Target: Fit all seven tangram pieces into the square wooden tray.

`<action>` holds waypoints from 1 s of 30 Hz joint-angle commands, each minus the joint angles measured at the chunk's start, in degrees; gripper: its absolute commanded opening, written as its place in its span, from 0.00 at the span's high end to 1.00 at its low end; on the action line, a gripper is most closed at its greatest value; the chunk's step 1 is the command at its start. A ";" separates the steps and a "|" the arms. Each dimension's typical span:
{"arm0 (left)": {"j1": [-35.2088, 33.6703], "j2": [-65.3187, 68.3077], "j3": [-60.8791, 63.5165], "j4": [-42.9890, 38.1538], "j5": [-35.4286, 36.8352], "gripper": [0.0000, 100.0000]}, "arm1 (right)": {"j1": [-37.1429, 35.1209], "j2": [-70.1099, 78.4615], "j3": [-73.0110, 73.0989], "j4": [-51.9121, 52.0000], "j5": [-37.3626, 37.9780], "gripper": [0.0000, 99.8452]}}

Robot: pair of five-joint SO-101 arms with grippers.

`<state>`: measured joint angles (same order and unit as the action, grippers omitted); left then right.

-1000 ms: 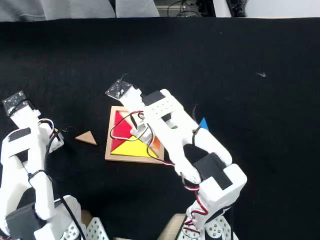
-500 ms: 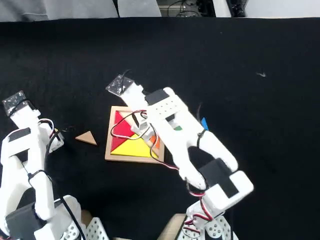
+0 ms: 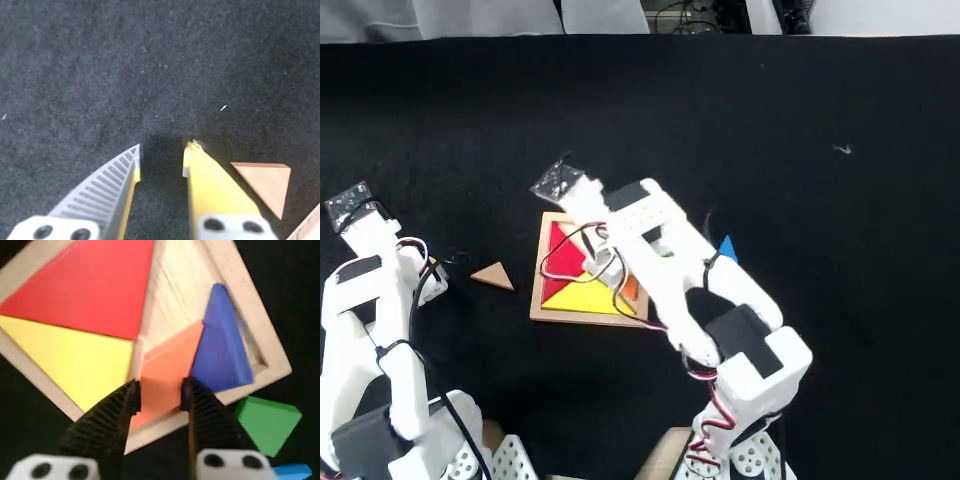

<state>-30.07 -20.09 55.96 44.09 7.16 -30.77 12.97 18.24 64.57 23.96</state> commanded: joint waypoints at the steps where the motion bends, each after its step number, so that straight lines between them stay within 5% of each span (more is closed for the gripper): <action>1: -0.48 -1.49 -0.40 -0.79 -0.35 0.85 | -1.14 0.22 -1.98 0.79 0.53 0.86; 27: -0.48 -1.49 -0.40 -0.79 -0.35 0.85 | 0.70 2.77 -3.74 -0.09 0.53 0.86; 30: -0.48 -1.49 -0.40 -0.79 -0.35 0.85 | 0.62 2.42 -3.82 1.76 0.44 0.79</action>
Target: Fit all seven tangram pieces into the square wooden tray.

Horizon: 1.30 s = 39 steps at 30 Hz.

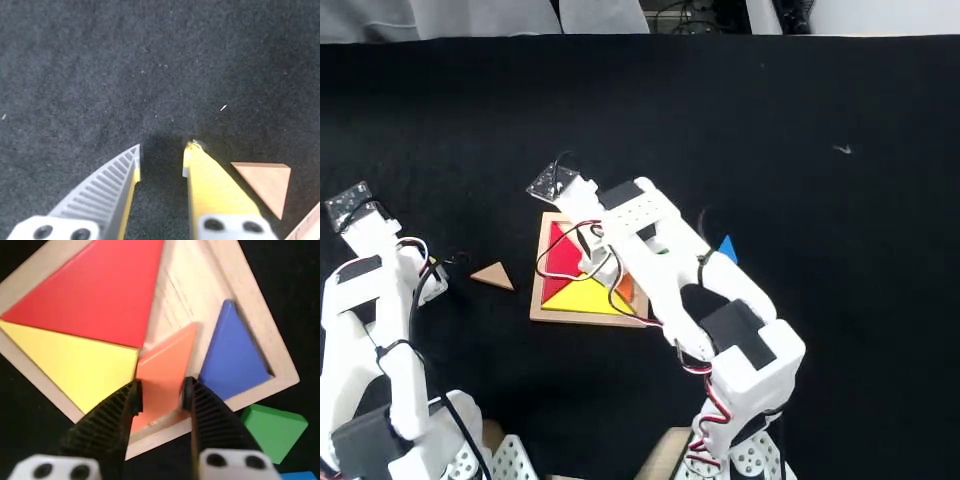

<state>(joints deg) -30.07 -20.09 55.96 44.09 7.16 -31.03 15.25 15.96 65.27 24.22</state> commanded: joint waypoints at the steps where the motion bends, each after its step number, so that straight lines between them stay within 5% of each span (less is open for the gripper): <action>1: -0.48 -1.49 -0.40 -0.79 -0.35 0.85 | 0.88 0.04 -1.71 1.41 0.18 0.77; 22: -0.48 -1.49 -0.40 -0.79 -0.35 0.85 | 3.08 0.48 -1.80 0.00 0.70 0.77; 28: -0.48 -1.49 -0.40 -0.79 -0.35 0.85 | 3.08 0.22 -1.80 0.18 0.70 0.87; 39: -0.48 -1.49 -0.40 -0.79 -0.35 0.85 | 2.81 0.57 -1.54 0.09 0.70 0.87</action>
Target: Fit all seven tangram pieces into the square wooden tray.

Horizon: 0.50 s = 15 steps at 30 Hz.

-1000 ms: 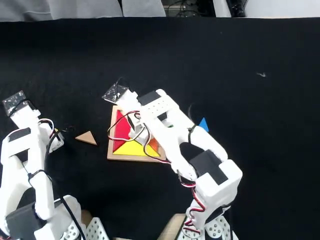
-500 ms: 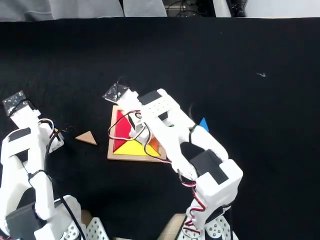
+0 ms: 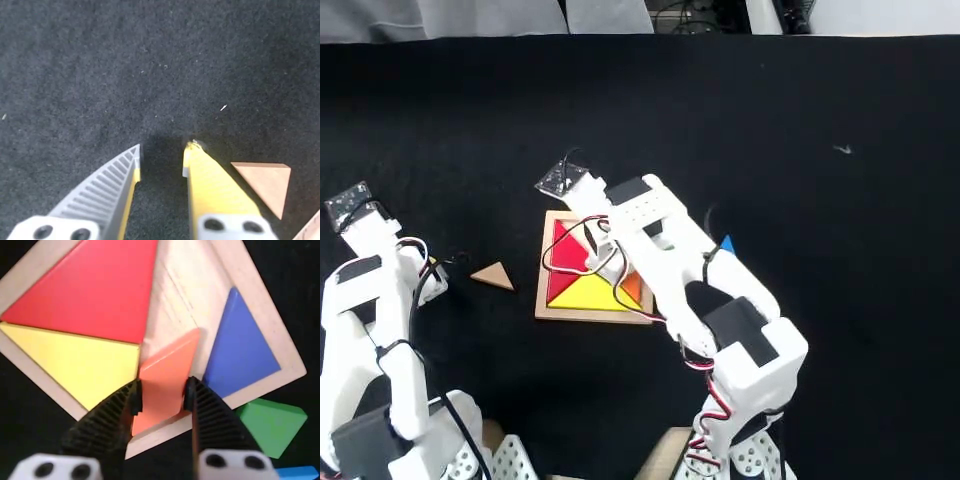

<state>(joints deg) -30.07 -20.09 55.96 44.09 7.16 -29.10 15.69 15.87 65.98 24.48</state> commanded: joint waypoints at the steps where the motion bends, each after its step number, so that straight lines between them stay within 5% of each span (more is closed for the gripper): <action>1: -0.48 -1.49 -0.40 -0.79 -0.35 0.85 | 0.79 0.22 -1.36 -0.62 0.44 0.87; 15: -0.48 -1.49 -0.40 -0.79 -0.35 0.85 | -1.41 0.04 -0.57 0.79 0.18 0.82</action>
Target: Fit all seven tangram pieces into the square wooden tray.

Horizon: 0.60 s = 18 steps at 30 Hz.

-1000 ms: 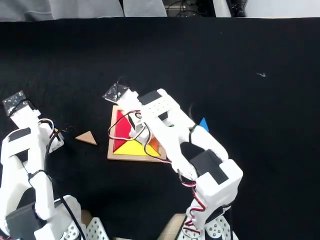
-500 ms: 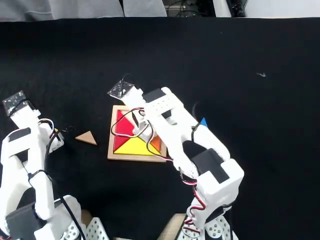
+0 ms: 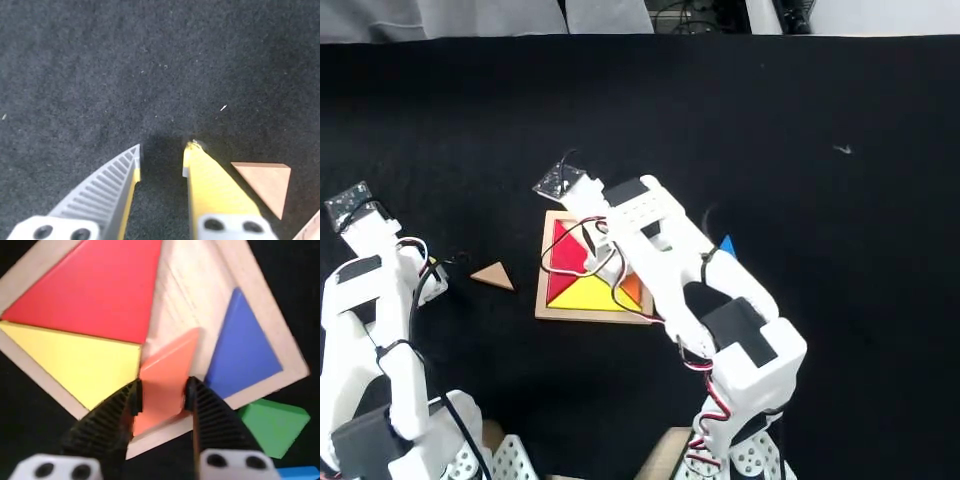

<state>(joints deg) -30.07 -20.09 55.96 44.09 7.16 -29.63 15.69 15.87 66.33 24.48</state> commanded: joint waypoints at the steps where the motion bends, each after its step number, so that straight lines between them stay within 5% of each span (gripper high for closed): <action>1: -0.48 -1.49 -0.40 -0.79 -0.35 0.85 | -0.79 0.04 -0.48 0.44 0.18 0.80; 18: -0.48 -1.49 -0.31 -0.79 -0.35 0.85 | -0.53 5.23 -1.54 0.53 2.37 0.87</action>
<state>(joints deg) -30.07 -20.09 55.96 44.09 7.16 -29.45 17.98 15.08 66.42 26.24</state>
